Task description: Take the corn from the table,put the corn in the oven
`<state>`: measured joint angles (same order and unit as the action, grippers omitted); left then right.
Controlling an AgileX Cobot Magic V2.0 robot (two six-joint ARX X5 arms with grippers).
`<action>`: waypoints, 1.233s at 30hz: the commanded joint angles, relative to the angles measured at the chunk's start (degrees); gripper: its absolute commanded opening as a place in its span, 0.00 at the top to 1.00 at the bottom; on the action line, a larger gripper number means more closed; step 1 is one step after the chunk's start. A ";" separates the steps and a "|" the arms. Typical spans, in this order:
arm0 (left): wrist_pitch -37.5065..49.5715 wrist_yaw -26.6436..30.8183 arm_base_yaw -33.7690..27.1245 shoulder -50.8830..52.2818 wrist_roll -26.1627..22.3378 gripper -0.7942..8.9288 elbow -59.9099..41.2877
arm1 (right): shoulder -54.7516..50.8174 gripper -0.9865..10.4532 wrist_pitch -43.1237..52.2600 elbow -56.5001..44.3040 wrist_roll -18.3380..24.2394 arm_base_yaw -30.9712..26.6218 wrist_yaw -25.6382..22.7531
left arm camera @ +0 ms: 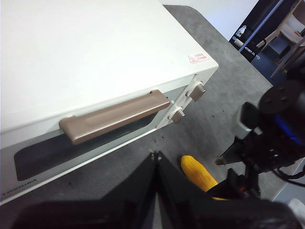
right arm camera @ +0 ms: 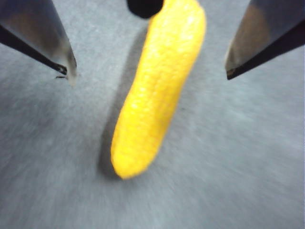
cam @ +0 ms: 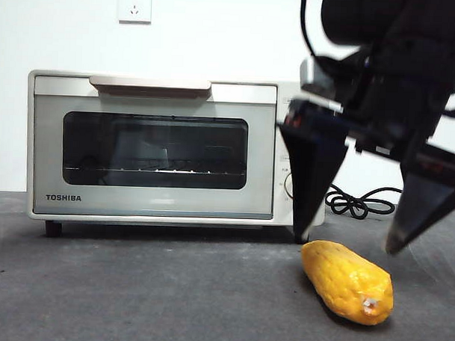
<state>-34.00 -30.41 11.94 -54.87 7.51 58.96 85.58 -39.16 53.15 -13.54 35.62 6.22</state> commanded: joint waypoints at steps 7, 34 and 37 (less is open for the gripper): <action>-0.66 0.00 0.13 -0.04 -0.76 0.92 0.20 | 5.05 0.59 0.02 0.26 -0.39 0.07 2.86; 12.81 0.44 0.13 -7.61 -0.09 0.92 0.20 | -7.34 0.93 -4.31 8.57 -1.77 17.99 4.98; 16.22 0.87 0.13 -9.64 -0.09 0.92 0.20 | -10.80 0.93 -4.46 10.99 -2.78 20.04 4.24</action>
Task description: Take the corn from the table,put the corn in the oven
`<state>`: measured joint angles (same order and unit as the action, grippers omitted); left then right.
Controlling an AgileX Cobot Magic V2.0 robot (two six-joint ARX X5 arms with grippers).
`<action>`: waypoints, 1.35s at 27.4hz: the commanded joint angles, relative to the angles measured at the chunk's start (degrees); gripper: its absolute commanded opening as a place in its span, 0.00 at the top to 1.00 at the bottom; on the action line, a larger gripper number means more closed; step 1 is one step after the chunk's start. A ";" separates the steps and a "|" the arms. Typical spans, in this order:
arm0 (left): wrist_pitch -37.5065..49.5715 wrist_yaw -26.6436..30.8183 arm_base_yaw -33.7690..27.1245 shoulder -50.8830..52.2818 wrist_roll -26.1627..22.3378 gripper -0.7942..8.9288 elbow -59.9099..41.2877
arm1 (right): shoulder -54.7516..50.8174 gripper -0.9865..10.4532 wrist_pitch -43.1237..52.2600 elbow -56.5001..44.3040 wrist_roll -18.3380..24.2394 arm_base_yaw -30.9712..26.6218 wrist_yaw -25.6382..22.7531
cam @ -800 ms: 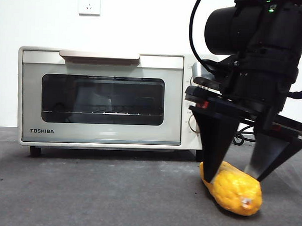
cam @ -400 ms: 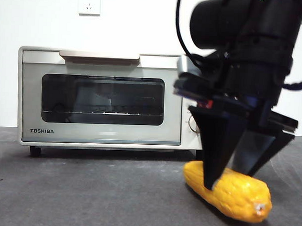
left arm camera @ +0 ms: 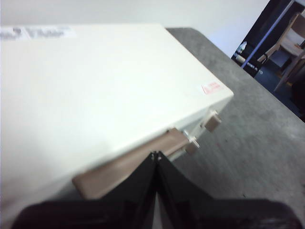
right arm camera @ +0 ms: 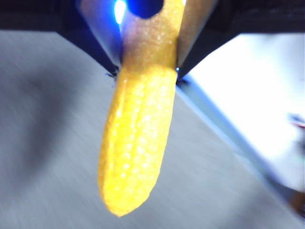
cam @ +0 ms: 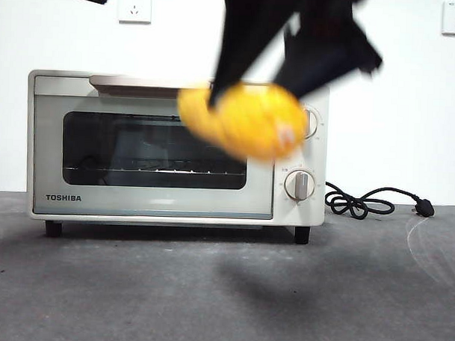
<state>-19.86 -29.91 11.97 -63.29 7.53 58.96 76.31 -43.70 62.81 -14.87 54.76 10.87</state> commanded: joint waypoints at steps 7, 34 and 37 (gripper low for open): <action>3.26 3.13 0.15 -5.20 -0.11 0.92 0.20 | -7.89 0.93 -1.36 6.25 -1.64 2.89 -3.08; -4.98 10.27 7.82 -16.02 -3.37 0.92 0.20 | -13.59 0.93 -3.04 12.02 0.11 2.99 -10.60; -7.65 10.29 8.17 -16.02 -3.39 0.92 0.20 | -13.59 0.93 -2.99 12.04 0.31 2.97 -11.85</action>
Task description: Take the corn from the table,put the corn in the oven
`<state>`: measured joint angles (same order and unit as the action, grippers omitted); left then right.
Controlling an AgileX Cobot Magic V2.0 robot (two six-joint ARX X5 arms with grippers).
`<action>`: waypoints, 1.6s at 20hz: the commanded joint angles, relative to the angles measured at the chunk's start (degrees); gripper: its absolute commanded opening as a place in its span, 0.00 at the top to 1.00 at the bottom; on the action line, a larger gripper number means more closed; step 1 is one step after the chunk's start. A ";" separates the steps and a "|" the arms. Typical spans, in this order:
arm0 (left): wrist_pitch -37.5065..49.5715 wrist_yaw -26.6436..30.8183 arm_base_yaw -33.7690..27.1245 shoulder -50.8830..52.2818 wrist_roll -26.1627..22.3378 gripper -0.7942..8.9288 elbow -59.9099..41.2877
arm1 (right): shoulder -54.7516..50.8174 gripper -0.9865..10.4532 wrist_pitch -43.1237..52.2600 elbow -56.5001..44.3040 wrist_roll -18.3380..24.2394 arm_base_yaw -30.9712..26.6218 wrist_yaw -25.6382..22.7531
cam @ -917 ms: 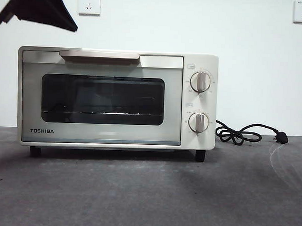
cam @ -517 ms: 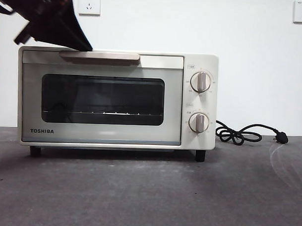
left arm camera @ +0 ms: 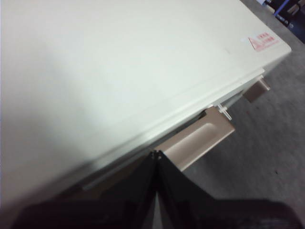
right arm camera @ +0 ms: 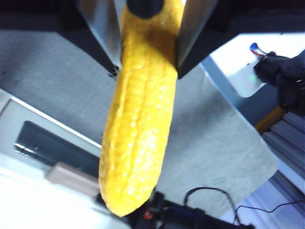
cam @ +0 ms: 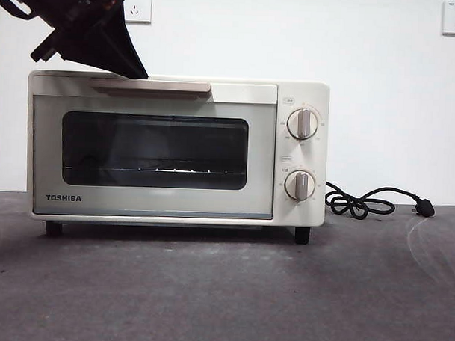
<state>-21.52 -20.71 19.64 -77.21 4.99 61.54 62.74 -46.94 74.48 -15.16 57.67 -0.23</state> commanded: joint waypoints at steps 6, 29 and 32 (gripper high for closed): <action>-12.15 1.05 1.29 -2.08 -2.49 0.92 -2.38 | -0.02 0.93 0.44 0.37 1.38 0.07 -2.75; -27.04 1.20 8.07 18.38 -3.13 0.92 -2.38 | 0.90 0.93 6.03 0.37 4.87 0.07 -3.82; -26.95 1.36 8.07 24.22 -2.40 0.92 -2.38 | 2.78 0.93 10.19 0.37 7.58 0.09 -0.81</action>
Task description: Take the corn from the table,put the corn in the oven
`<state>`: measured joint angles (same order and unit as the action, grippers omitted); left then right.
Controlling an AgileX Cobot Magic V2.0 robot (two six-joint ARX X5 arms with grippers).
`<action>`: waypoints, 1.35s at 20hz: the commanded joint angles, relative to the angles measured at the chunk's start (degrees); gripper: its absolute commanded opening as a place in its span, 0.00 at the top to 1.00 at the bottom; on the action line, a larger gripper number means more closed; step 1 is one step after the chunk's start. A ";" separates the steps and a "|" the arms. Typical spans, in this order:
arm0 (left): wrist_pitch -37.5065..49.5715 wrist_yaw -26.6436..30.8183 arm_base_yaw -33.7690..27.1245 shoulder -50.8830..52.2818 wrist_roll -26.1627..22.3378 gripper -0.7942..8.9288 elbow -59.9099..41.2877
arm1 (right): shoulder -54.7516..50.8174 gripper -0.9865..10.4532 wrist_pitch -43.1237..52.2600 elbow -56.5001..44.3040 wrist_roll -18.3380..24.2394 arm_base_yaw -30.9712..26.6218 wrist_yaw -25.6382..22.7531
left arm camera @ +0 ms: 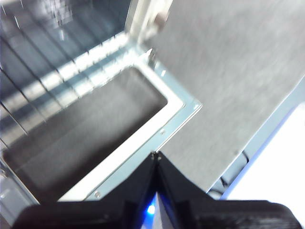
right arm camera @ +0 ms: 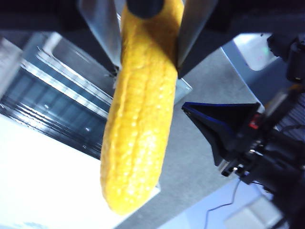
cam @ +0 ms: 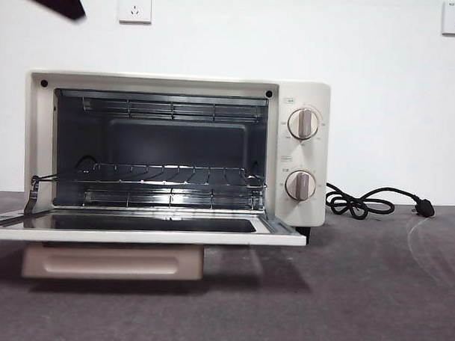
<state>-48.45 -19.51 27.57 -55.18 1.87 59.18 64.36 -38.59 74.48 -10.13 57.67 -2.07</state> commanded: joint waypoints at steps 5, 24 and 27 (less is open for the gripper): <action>-0.37 6.12 0.13 11.72 1.66 0.92 -0.02 | 7.39 0.93 9.25 0.37 7.41 0.13 4.20; -7.54 16.74 0.13 28.50 4.13 0.92 0.13 | 32.15 0.93 25.09 0.37 34.16 1.97 -10.19; -8.39 17.22 0.13 28.61 4.13 0.92 0.17 | 35.54 0.93 26.75 0.37 38.75 1.99 -13.46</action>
<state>-56.82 -2.44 27.59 -26.76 5.61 59.24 98.76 -12.71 74.59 24.21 59.57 -14.76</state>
